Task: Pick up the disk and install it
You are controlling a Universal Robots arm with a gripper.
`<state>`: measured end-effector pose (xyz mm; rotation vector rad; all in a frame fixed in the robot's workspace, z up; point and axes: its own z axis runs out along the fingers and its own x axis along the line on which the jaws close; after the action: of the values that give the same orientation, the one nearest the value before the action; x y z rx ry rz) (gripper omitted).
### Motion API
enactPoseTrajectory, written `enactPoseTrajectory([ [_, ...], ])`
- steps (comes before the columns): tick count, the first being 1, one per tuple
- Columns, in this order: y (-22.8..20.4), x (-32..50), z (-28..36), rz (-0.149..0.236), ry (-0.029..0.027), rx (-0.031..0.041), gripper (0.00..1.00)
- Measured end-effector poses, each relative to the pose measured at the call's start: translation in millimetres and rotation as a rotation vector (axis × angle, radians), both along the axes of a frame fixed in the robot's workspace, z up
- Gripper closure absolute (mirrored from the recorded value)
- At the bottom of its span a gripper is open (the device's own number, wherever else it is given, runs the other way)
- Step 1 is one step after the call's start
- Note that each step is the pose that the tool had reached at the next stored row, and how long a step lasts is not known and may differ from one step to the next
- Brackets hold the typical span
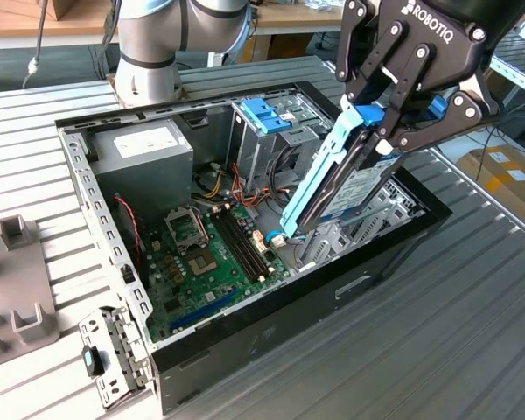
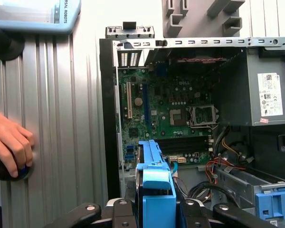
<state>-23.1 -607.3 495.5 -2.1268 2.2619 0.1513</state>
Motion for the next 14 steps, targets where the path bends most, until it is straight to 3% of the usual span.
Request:
enactPoseTrajectory([
  [14,-1.0,11.9,-1.6,0.0,0.0,0.0,0.63],
])
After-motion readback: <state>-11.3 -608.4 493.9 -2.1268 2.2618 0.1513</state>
